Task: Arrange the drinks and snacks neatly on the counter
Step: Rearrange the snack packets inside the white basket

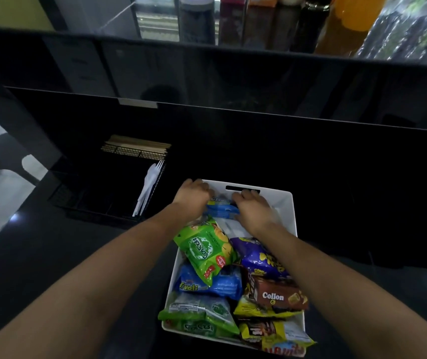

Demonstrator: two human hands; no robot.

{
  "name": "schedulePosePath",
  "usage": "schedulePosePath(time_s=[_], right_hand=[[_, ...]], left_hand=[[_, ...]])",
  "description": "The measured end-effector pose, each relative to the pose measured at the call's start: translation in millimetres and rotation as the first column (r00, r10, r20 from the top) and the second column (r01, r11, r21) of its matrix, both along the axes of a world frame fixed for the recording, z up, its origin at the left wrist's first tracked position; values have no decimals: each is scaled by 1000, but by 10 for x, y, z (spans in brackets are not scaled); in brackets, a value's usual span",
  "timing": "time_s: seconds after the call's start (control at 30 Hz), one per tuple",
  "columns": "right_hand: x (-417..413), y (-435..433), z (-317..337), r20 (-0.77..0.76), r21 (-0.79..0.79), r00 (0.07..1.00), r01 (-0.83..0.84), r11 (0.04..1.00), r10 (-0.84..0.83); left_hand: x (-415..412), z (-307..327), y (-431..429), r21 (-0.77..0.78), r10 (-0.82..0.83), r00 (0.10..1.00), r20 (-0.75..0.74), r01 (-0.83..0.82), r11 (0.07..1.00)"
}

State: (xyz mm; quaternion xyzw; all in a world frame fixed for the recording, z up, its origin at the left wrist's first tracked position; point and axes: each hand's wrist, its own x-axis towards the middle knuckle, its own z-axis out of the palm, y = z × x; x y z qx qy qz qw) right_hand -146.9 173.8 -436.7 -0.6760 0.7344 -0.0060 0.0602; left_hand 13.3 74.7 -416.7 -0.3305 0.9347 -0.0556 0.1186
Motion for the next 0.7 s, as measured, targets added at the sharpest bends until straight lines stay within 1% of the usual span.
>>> schedulePosePath(time_s=[0.07,0.2,0.27,0.33,0.47,0.6,0.7], right_hand=[[-4,-16,1,11,-1,1000,11,1000,-11],[-95,-16,62,103,19,994,32,999,-34],[-151,-1,111,122,34,992,16,999,-20],[-175,21,133,103,33,995,-14,999,11],[-158,31,99,3,16,998,-70,997,70],[-199,3,94,-23,-21,996,-84,996,83],[-224,-6,97,-37,-8,997,-68,998,68]], left_hand=[[-24,-21,-10,-28,7,1000,-15,-8,1000],[-33,-49,-9,-69,0,998,-58,-4,998],[-27,-52,-34,-53,-11,996,-92,6,999],[-11,-47,-61,-27,-30,995,-100,27,999],[23,-80,-61,-20,-58,996,-60,57,998],[-14,-41,-42,-59,-28,996,-88,23,998],[-5,3,15,-121,-31,996,-86,20,992]])
